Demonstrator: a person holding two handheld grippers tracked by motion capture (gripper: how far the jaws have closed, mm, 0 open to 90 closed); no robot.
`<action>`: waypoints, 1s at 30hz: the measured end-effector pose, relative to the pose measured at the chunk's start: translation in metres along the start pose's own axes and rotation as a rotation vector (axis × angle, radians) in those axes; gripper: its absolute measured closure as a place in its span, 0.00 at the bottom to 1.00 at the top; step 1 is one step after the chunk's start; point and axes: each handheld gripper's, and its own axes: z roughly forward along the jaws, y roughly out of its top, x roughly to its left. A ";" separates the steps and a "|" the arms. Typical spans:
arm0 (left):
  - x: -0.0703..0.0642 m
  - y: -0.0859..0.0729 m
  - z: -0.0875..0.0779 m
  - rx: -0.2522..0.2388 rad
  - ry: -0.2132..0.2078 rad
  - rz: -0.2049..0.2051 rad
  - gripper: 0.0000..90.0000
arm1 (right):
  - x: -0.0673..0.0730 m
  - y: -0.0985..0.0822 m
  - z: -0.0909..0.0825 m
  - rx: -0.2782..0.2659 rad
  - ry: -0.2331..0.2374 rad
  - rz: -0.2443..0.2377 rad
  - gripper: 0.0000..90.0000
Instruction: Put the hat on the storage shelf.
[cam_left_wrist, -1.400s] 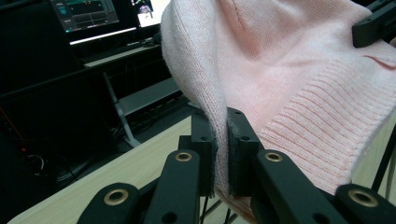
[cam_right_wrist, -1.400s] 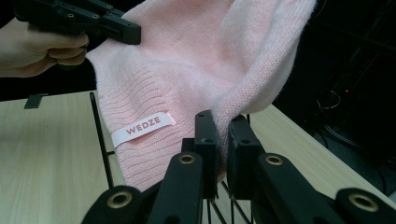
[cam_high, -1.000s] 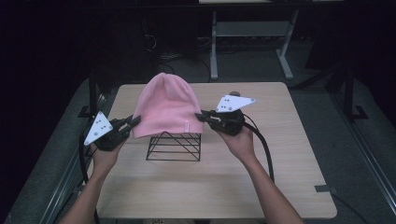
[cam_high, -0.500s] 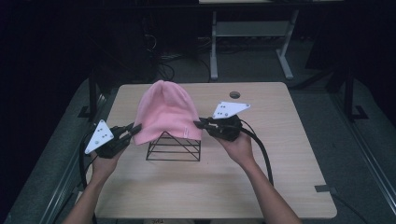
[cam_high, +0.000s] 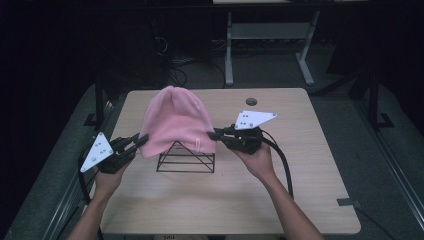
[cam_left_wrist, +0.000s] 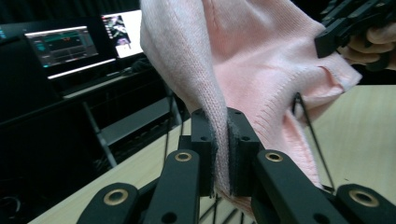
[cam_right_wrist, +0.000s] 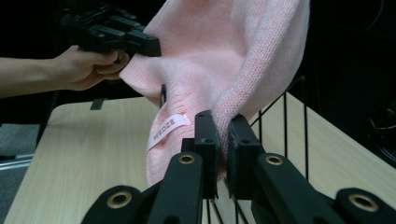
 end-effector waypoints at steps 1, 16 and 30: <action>-0.002 -0.001 0.001 0.008 -0.011 0.000 0.92 | 0.000 -0.001 0.000 0.002 0.006 -0.002 0.93; -0.002 -0.022 0.015 0.119 -0.073 -0.057 0.88 | -0.006 -0.021 0.020 0.133 0.018 0.061 0.92; 0.015 -0.035 0.016 0.190 -0.255 -0.284 0.56 | -0.016 -0.035 0.030 0.165 0.198 0.220 0.64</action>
